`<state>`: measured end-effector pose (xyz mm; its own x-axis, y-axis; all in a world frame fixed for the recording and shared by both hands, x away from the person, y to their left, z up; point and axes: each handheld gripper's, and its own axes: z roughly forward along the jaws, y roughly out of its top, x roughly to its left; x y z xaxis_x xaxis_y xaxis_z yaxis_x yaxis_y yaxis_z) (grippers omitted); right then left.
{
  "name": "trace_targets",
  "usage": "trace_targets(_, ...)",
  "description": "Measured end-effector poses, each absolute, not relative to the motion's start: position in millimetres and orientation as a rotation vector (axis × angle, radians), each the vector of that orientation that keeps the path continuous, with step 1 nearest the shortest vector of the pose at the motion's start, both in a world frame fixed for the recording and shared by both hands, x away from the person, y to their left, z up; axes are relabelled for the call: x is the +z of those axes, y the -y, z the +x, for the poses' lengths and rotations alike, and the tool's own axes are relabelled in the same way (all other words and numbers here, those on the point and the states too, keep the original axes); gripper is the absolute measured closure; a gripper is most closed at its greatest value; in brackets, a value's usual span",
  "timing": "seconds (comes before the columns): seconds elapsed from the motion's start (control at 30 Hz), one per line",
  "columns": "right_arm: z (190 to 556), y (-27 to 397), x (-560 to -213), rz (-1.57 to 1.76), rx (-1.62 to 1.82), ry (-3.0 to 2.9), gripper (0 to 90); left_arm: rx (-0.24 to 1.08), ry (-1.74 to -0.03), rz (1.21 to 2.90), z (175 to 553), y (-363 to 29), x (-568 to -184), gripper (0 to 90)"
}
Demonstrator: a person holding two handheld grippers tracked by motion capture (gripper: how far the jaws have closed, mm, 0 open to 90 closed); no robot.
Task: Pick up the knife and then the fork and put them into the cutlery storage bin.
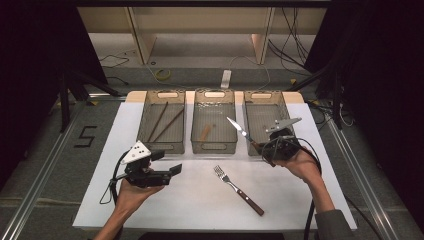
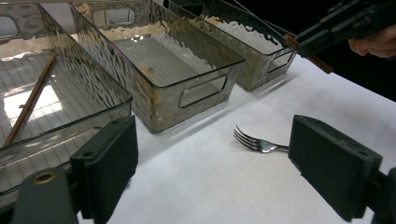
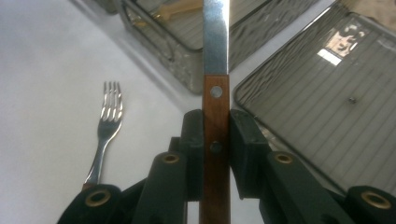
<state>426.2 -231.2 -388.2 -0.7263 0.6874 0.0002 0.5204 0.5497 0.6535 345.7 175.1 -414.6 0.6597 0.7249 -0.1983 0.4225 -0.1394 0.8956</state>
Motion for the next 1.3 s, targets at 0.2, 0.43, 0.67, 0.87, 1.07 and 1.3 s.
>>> trace_targets(0.2, 440, 234, -382, 1.06, 0.942, -2.497, 77.1, 0.347, -0.92, 1.768, 345, -175, -414, 15.2)
trace_targets(0.43, 453, 235, -371, 1.086, 0.951, -2.452, 77.1, 0.351, -0.918, 1.764, 345, -175, -414, 15.2)
trace_targets(0.67, 471, 236, -365, 1.172, 0.957, -2.38, 77.1, 0.36, -0.922, 1.75, 344, -176, -413, 15.2)
trace_targets(0.87, 485, 238, -368, 1.247, 0.932, -2.329, 77.1, 0.368, -0.919, 1.745, 344, -178, -413, 15.2)
trace_targets(1.07, 494, 241, -371, 1.296, 0.92, -2.313, 77.1, 0.37, -0.919, 1.742, 344, -177, -412, 15.2)
trace_targets(1.3, 501, 242, -377, 1.347, 0.9, -2.303, 77.0, 0.37, -0.924, 1.735, 344, -178, -413, 15.2)
